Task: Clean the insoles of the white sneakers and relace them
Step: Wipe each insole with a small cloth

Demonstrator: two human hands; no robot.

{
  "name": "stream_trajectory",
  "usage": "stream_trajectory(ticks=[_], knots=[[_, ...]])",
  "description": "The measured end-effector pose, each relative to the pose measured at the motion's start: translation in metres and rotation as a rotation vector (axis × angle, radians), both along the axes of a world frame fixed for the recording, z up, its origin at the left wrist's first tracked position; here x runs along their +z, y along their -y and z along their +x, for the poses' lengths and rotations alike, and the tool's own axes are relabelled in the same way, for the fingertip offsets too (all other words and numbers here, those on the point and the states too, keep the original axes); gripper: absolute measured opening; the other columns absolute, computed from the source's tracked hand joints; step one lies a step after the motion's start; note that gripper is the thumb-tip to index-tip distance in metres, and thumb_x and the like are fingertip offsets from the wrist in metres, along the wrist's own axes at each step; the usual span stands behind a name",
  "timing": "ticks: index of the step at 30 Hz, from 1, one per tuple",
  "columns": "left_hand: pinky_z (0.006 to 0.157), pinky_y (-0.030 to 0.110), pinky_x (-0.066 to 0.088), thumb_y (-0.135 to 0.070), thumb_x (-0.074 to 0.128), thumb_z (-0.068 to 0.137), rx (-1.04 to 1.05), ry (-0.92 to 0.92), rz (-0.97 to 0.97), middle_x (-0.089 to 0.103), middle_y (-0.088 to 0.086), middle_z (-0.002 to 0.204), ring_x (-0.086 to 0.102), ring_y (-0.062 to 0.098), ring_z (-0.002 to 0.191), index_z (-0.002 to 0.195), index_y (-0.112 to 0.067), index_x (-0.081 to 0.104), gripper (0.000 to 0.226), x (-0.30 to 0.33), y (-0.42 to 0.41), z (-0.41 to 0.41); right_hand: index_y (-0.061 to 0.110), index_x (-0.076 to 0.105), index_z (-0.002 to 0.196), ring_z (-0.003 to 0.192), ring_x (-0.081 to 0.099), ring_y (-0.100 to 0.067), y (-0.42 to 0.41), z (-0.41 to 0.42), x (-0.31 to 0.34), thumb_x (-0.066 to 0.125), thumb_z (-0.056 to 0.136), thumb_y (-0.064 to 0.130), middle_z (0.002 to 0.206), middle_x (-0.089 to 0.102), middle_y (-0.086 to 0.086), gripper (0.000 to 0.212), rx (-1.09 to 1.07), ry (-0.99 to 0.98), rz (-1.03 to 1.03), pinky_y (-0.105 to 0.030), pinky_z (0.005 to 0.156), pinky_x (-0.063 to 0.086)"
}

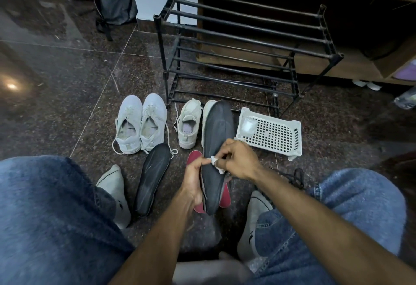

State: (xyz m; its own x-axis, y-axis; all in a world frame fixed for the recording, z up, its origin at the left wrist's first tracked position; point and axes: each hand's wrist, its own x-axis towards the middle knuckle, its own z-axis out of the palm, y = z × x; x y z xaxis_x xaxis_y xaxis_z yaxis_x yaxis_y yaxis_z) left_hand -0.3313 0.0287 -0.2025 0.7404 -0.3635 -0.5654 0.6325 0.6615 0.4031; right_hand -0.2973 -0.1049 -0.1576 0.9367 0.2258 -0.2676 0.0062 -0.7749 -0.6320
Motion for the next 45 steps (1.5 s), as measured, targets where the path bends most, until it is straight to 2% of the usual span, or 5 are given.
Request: stream_trajectory(ticks=[8, 13, 21, 41, 45], knots=[[0.087, 0.046, 0.055, -0.067, 0.041, 0.09, -0.03, 0.015, 0.178, 0.07, 0.021, 0.109, 0.069, 0.034, 0.098, 0.113, -0.009, 0.072, 0.069, -0.002, -0.007, 0.0, 0.018, 0.072, 0.1, 0.084, 0.061, -0.019, -0.022, -0.026, 0.005, 0.055, 0.091, 0.023, 0.096, 0.057, 0.006, 0.02, 0.342, 0.209, -0.325, -0.037, 0.082, 0.053], [0.052, 0.031, 0.052, -0.076, 0.04, 0.084, -0.13, 0.01, 0.049, 0.066, 0.021, 0.096, 0.061, 0.032, 0.072, 0.109, -0.004, 0.072, 0.083, -0.001, 0.005, -0.014, 0.022, 0.071, 0.11, 0.096, 0.062, -0.023, -0.014, 0.016, 0.014, 0.056, 0.092, 0.027, 0.111, 0.061, 0.003, 0.023, 0.086, 0.274, -0.367, -0.037, 0.086, 0.052], [0.06, 0.035, 0.049, -0.075, 0.036, 0.085, -0.031, 0.079, 0.129, 0.068, 0.018, 0.091, 0.062, 0.029, 0.073, 0.095, -0.014, 0.079, 0.075, -0.003, 0.002, -0.007, 0.018, 0.072, 0.1, 0.085, 0.06, -0.019, -0.014, -0.029, 0.012, 0.054, 0.092, 0.024, 0.09, 0.053, 0.007, 0.021, 0.304, 0.168, -0.294, -0.039, 0.082, 0.052], [0.046, 0.026, 0.043, -0.075, 0.034, 0.085, -0.165, 0.107, -0.018, 0.066, 0.016, 0.081, 0.058, 0.025, 0.059, 0.1, -0.008, 0.072, 0.078, 0.001, 0.002, -0.006, 0.016, 0.071, 0.103, 0.086, 0.061, -0.021, -0.014, 0.009, 0.025, 0.056, 0.09, 0.022, 0.1, 0.059, 0.002, 0.021, 0.101, 0.286, -0.301, -0.039, 0.082, 0.053], [0.055, 0.033, 0.048, -0.068, 0.03, 0.093, -0.075, 0.129, 0.154, 0.069, 0.016, 0.077, 0.062, 0.026, 0.063, 0.078, -0.012, 0.08, 0.076, 0.001, 0.001, -0.005, 0.017, 0.071, 0.098, 0.077, 0.061, -0.024, -0.024, -0.029, 0.023, 0.053, 0.09, 0.025, 0.091, 0.054, 0.002, 0.021, 0.306, 0.225, -0.278, -0.043, 0.075, 0.053]])
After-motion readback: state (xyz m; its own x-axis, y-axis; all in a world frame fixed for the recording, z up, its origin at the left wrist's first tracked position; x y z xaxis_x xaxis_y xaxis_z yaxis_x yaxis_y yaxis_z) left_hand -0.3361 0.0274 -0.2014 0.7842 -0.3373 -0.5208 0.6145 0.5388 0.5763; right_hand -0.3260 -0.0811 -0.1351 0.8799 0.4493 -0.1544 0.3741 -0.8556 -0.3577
